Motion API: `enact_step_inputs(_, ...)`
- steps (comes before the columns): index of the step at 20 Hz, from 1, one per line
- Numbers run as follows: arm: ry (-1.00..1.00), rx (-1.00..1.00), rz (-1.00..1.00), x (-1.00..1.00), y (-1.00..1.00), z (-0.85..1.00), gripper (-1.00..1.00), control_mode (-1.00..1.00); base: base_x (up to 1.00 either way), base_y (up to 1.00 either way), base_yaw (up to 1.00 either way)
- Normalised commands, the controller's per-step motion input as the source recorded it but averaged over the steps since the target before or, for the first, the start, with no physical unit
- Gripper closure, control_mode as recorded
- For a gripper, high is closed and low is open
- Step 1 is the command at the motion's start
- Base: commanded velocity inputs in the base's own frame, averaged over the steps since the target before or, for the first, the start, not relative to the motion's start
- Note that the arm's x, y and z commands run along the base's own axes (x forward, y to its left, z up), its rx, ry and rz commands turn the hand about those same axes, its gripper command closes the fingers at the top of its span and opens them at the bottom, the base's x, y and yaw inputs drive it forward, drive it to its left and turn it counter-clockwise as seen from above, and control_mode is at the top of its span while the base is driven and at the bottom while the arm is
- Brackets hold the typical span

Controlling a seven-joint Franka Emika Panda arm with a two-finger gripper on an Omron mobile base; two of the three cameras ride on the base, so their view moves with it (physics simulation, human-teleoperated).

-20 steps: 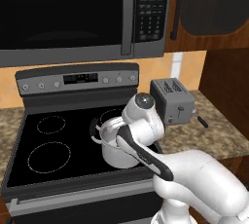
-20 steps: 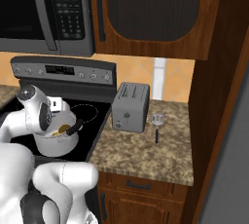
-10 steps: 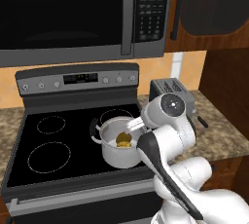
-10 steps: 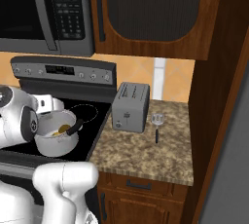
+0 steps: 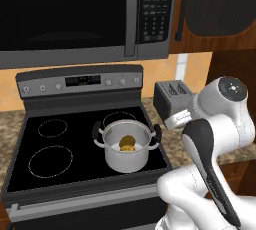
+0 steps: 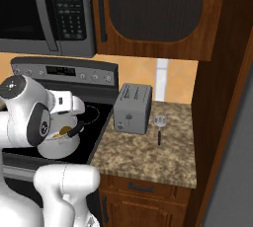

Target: Put the squash and avocado in the pot. Retrieve the spatula and lightly stir the vegetables in the pot.

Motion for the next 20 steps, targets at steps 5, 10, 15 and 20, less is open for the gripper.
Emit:
enact_step_inputs(5,0.1,0.04,-0.15,0.06,-1.0,-0.49,-1.0,-1.0,0.0,0.0,0.0)
enact_step_inputs(10,0.17,0.12,-0.12,0.35,-1.0,-0.62,-1.0,-1.0,0.0,0.0,0.0)
enact_step_inputs(15,0.11,0.09,-0.06,0.7,-1.0,-0.82,-1.0,-1.0,0.0,0.0,0.0)
enact_step_inputs(20,0.17,0.01,-0.03,0.73,-0.92,-0.77,-1.0,-1.0,0.0,0.0,0.0)
